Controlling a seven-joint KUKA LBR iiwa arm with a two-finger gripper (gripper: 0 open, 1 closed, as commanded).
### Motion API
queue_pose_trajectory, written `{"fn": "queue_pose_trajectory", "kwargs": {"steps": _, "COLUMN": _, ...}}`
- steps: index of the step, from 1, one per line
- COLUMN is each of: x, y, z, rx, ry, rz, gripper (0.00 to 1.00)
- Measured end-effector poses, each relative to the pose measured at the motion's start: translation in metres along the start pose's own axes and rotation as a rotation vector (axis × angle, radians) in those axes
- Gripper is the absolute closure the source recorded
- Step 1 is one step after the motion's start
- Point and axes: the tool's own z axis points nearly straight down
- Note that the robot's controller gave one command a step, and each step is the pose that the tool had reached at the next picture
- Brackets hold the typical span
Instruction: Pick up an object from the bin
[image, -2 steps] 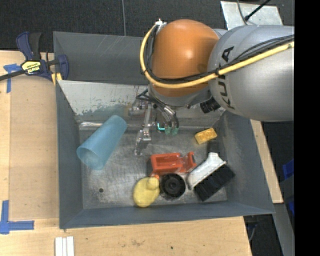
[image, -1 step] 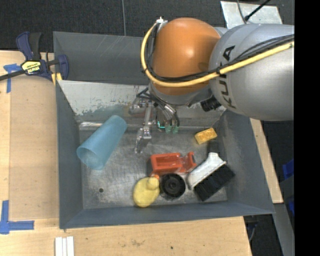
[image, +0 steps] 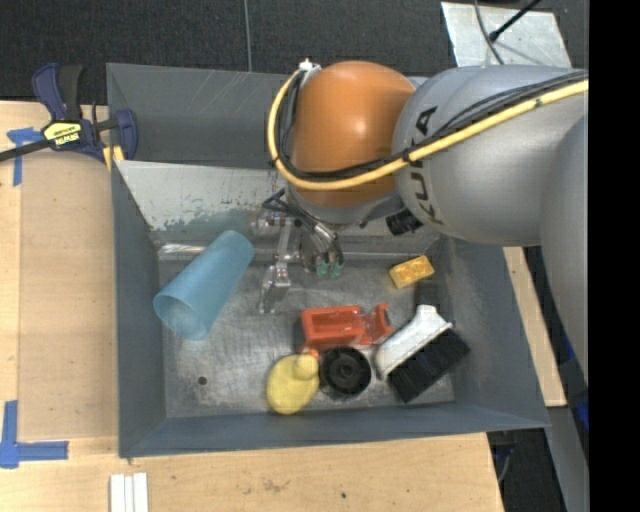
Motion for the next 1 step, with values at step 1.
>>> {"fn": "queue_pose_trajectory", "kwargs": {"steps": 1, "x": -0.0019, "y": 0.0038, "z": 0.0378, "rx": 0.003, "ry": 0.013, "rz": -0.134, "gripper": 0.00}}
